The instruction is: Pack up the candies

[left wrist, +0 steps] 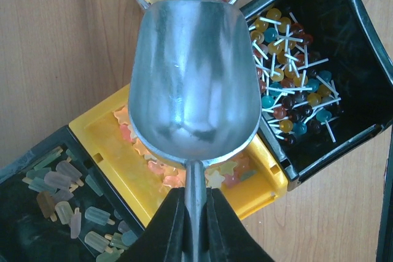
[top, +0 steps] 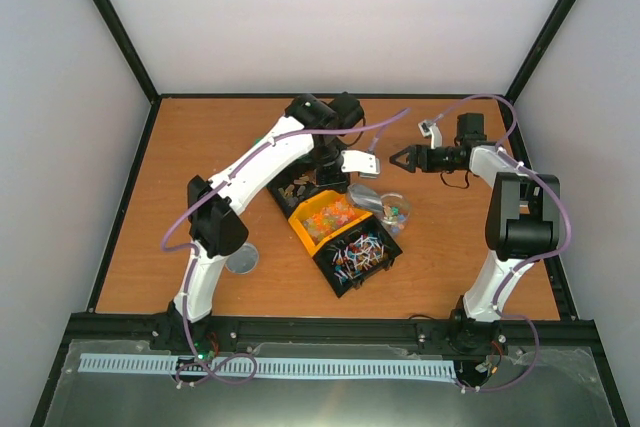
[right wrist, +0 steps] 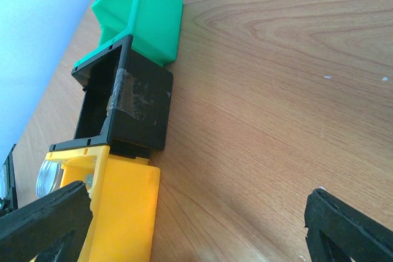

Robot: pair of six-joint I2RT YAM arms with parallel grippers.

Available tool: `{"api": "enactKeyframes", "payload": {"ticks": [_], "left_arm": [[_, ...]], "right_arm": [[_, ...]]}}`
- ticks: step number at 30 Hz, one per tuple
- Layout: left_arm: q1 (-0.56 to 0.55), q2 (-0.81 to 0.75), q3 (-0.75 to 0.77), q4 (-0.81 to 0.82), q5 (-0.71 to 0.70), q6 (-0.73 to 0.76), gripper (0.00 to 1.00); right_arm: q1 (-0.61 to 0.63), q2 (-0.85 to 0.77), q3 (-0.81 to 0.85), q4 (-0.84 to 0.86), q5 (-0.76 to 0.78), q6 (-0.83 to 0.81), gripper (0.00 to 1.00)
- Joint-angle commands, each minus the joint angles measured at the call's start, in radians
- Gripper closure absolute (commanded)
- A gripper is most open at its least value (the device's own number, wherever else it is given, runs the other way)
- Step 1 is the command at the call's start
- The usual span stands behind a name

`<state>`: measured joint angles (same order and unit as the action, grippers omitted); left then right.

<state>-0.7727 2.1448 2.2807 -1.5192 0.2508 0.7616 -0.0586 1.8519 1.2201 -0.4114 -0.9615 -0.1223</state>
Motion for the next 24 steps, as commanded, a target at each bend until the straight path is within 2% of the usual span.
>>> {"api": "enactKeyframes", "payload": {"ticks": [1,7,11,18,24], "left_arm": [[-0.013,0.005,0.051,-0.054,-0.029,0.009,0.99],[0.002,-0.024,0.057,-0.012,0.024,-0.066,0.99],[0.054,-0.067,0.055,0.036,0.112,-0.125,0.99],[0.205,-0.171,-0.023,0.207,0.199,-0.303,0.99],[0.419,-0.279,-0.169,0.403,0.262,-0.531,0.99]], "right_arm": [[-0.010,-0.008,-0.006,0.028,-0.016,0.004,0.06],[-0.009,-0.017,0.001,0.037,-0.013,0.016,0.06],[-0.010,-0.020,0.016,0.033,-0.012,0.019,0.03],[-0.009,-0.019,0.050,0.026,-0.010,0.032,0.00],[-0.009,-0.023,0.083,0.023,0.018,0.045,0.00]]}}
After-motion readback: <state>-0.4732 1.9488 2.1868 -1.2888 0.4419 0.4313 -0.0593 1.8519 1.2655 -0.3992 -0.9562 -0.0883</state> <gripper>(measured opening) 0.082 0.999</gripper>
